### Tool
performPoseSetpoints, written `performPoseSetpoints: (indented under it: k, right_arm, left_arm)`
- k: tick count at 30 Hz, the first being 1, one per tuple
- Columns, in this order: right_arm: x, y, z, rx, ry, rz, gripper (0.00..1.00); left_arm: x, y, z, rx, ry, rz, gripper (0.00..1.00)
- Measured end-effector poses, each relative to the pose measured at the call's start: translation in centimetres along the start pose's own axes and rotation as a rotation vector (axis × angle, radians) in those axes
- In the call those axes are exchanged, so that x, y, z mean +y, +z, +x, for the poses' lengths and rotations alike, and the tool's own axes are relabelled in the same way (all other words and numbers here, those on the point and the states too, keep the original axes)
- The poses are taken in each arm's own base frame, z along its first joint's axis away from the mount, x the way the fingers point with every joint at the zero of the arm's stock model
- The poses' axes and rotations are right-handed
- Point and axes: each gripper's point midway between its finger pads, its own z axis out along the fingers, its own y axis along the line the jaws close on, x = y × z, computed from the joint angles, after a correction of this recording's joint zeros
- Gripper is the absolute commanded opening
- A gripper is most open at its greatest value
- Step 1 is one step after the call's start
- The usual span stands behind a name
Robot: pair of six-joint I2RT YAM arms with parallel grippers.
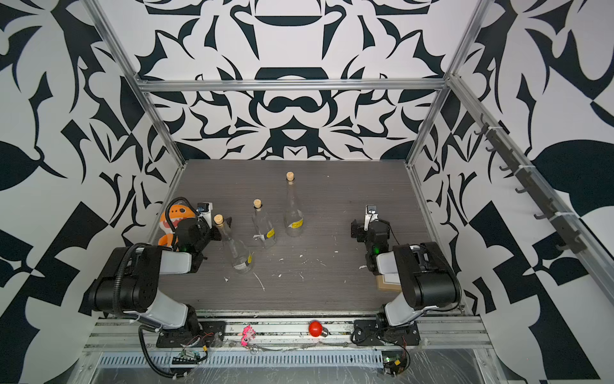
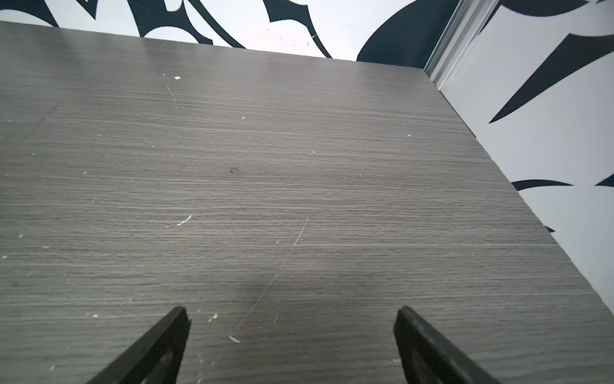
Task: Remove the label from the bottle
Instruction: Pick up the bottle from the center of the board.
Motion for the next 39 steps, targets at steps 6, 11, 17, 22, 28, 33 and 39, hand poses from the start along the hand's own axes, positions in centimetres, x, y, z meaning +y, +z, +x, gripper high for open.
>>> performPoseSetpoints:
  k: [6, 11, 17, 22, 28, 33, 39]
  right_arm:
    - [0.0, 0.0, 0.0, 0.000, 0.000, 0.002, 0.99]
    - [0.0, 0.0, 0.0, 0.000, 0.000, 0.002, 0.99]
    - [0.0, 0.0, 0.0, 0.000, 0.000, 0.002, 0.99]
    - [0.0, 0.0, 0.0, 0.000, 0.000, 0.002, 0.99]
    - [1.0, -0.1, -0.1, -0.014, -0.017, -0.057, 0.99]
    - [2.1, -0.7, 0.3, -0.024, -0.039, -0.127, 0.99]
    - [0.9, -0.1, -0.3, -0.019, -0.013, -0.050, 0.99]
  left_arm:
    - [0.0, 0.0, 0.0, 0.000, 0.000, 0.000, 0.99]
    - [0.0, 0.0, 0.0, 0.000, 0.000, 0.000, 0.99]
    - [0.0, 0.0, 0.0, 0.000, 0.000, 0.000, 0.99]
    - [0.0, 0.0, 0.0, 0.000, 0.000, 0.000, 0.99]
    - [0.0, 0.0, 0.0, 0.000, 0.000, 0.000, 0.99]
    - [0.0, 0.0, 0.0, 0.000, 0.000, 0.000, 0.99]
    - [0.0, 0.0, 0.0, 0.000, 0.000, 0.000, 0.99]
